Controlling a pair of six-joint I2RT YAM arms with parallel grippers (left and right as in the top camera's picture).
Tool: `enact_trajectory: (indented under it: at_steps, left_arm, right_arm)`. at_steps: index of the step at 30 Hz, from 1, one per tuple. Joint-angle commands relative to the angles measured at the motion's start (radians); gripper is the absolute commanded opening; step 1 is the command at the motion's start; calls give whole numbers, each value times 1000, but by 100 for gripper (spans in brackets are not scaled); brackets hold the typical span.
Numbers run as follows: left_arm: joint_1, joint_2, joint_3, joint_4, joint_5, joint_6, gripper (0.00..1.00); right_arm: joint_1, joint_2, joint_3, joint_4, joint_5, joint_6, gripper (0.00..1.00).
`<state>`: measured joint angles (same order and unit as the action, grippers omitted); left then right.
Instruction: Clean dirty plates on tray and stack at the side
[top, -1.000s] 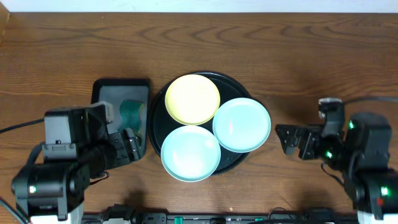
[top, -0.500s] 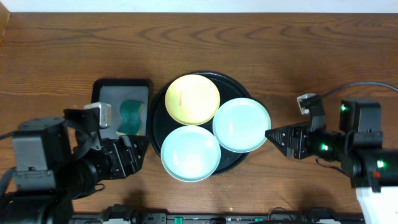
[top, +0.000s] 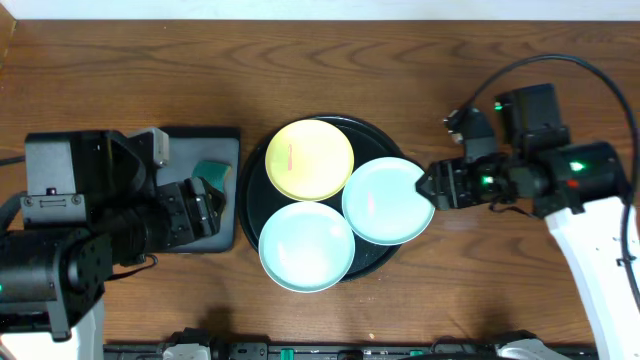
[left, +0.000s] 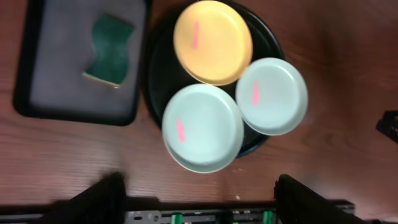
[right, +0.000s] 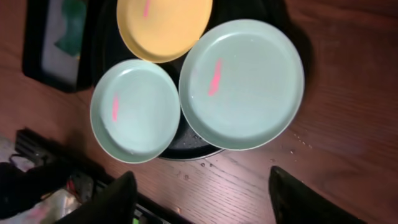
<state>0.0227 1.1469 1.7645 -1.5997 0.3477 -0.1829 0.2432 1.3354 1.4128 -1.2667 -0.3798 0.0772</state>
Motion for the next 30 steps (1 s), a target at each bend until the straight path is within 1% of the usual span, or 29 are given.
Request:
enact_trajectory:
  at_steps: [1,6,13,17,19,23,27,30]
  left_arm:
    - [-2,-14,18,-16,-95,6,78]
    - [-2,-14,18,-24,-170,6,78]
    - [-2,-10,18,-32,-186,5,78]
    - [-2,-3,18,-31,-251,-40,78]
    - [-2,2,18,-30,-282,-64,78]
    - [-2,15,18,-29,-315,-66,78]
    - [-2,27,8,-25,-320,-66,78]
    - [-2,34,-3,-12,-359,-67,79]
  right_arm:
    - [40,8,15,13,43,-12,67]
    - [63,11,-2,66,45,-23,66]
    - [66,41,-2,108,69,-23,63]
    - [66,72,-2,127,69,-23,62]
    - [66,88,-2,137,71,-23,60]
    - [66,119,-2,164,96,-23,58]
    - [66,146,-2,222,95,-23,59]
    - [66,167,-2,272,95,-23,59]
